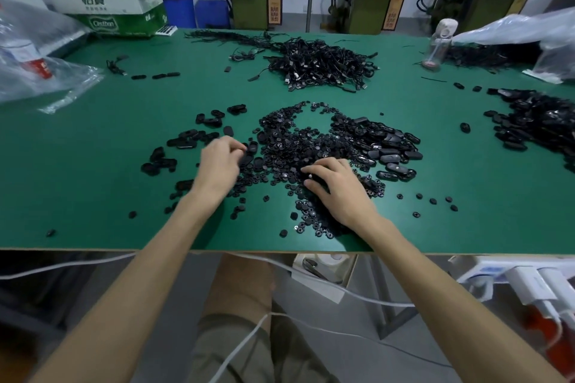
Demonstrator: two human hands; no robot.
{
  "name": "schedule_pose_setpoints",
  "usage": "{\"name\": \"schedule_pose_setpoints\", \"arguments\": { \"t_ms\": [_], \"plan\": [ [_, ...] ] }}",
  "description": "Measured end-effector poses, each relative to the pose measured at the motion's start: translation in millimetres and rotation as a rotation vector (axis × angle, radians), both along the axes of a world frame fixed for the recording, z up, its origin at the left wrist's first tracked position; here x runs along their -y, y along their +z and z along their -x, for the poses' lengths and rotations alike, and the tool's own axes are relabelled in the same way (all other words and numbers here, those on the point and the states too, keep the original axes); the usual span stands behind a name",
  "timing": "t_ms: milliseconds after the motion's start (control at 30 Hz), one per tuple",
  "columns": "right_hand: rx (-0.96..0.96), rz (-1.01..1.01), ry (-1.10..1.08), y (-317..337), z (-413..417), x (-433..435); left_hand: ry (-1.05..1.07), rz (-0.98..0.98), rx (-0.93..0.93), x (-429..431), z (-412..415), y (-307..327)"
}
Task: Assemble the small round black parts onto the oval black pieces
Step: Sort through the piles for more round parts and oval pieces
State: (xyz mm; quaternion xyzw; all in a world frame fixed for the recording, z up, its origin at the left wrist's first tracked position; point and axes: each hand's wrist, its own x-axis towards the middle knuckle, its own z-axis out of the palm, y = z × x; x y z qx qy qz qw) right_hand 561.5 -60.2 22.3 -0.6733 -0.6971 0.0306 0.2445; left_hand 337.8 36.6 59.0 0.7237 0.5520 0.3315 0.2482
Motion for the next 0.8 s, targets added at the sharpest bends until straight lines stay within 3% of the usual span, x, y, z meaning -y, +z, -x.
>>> {"name": "schedule_pose_setpoints", "arguments": {
  "t_ms": [200,433,567,800],
  "plan": [
    [0.023,-0.039,-0.010,5,5,4,-0.247,0.045,0.322,29,-57,-7],
    [0.035,-0.134,-0.039,9,7,6,-0.241,0.135,0.583,37,-73,-25],
    [0.001,-0.199,-0.071,8,8,7,-0.218,0.155,0.643,35,-67,-32],
    [-0.011,-0.178,-0.071,6,8,6,-0.237,0.129,0.554,36,-69,-33]
  ]
}}
